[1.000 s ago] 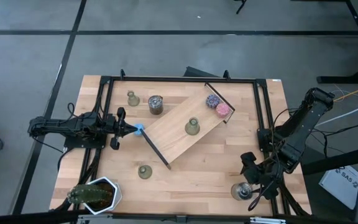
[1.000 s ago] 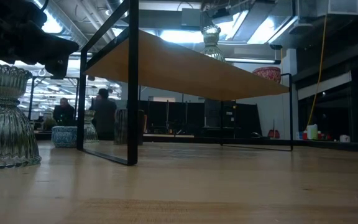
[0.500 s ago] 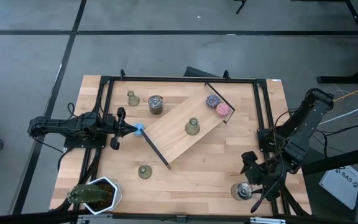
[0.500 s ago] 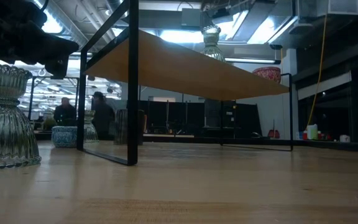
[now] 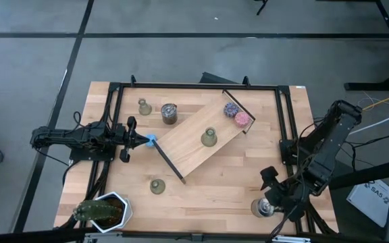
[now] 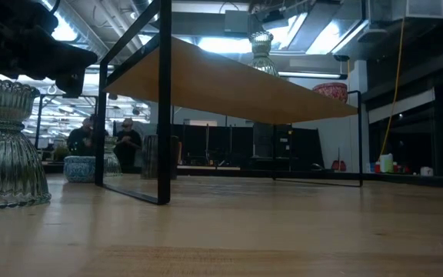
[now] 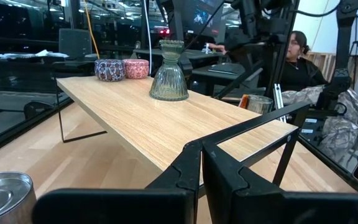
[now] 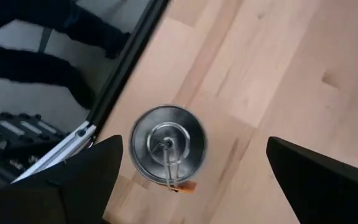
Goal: Pick & Place candle stick holders
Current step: Put the bottom silver scented candle on the shelf
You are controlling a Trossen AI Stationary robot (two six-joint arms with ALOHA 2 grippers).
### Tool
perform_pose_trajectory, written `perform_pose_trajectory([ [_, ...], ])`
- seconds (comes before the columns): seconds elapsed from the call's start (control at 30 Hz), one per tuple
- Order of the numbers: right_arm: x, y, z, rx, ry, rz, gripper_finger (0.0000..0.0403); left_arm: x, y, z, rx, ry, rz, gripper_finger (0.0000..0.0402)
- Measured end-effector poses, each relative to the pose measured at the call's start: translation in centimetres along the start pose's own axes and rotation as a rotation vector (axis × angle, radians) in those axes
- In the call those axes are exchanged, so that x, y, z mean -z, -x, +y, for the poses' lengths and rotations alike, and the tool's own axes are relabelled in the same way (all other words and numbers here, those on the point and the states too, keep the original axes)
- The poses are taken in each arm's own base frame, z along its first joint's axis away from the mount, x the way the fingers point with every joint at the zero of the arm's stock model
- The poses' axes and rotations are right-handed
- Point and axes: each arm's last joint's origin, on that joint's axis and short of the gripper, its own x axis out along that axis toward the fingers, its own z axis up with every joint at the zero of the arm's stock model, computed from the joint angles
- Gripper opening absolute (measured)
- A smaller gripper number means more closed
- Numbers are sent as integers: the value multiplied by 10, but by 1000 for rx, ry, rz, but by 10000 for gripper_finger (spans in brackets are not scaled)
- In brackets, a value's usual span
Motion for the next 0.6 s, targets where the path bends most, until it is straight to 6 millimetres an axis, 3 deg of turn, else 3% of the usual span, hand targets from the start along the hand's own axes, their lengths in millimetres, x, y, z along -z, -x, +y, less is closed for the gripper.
perform_pose_trajectory([
  [0.6, -6, -8, -6, -28, -12, 33, 400, 0, 0, 0, 0, 0, 0, 11],
])
